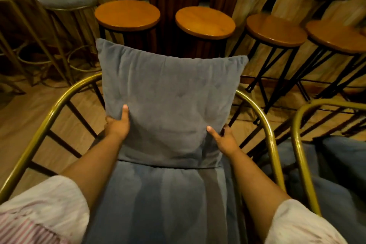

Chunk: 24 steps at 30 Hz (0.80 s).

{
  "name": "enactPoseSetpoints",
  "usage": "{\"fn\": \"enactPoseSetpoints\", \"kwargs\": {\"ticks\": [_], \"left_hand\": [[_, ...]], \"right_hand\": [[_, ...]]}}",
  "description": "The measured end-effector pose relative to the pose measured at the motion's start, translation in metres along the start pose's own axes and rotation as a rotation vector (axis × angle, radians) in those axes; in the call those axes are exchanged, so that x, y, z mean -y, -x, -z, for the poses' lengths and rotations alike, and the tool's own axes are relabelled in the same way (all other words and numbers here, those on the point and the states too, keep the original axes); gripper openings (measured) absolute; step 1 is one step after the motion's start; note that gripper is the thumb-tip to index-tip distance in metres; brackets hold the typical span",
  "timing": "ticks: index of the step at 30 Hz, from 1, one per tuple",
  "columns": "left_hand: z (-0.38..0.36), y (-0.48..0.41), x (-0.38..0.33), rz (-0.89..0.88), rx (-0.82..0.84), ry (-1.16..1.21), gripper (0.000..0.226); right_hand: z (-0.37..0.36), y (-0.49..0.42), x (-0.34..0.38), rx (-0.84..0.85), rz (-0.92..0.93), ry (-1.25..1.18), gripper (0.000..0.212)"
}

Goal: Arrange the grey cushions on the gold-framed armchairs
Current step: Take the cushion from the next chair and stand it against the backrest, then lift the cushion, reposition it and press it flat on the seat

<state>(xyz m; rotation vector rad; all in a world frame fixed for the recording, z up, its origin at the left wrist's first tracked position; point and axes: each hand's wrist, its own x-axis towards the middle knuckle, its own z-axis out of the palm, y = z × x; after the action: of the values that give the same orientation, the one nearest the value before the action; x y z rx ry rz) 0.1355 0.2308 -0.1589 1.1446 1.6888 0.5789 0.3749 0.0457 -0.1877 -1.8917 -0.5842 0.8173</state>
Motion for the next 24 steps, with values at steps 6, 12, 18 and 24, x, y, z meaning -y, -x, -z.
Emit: {"fn": "enactPoseSetpoints", "kwargs": {"ticks": [6, 12, 18, 24], "left_hand": [[-0.039, 0.104, -0.035, -0.141, 0.217, -0.077, 0.076], [-0.112, 0.244, -0.059, -0.333, 0.439, -0.289, 0.069], [-0.198, 0.383, -0.053, -0.410, 0.639, -0.319, 0.032], [-0.278, 0.501, -0.032, -0.456, 0.767, -0.321, 0.040]], "right_hand": [[0.078, 0.072, 0.027, -0.027, 0.129, 0.199, 0.030], [0.206, 0.152, 0.027, -0.190, 0.227, 0.209, 0.042], [0.350, 0.225, -0.015, -0.312, 0.163, 0.226, 0.037], [0.473, 0.282, -0.080, -0.451, 0.033, 0.218, 0.038]]}}
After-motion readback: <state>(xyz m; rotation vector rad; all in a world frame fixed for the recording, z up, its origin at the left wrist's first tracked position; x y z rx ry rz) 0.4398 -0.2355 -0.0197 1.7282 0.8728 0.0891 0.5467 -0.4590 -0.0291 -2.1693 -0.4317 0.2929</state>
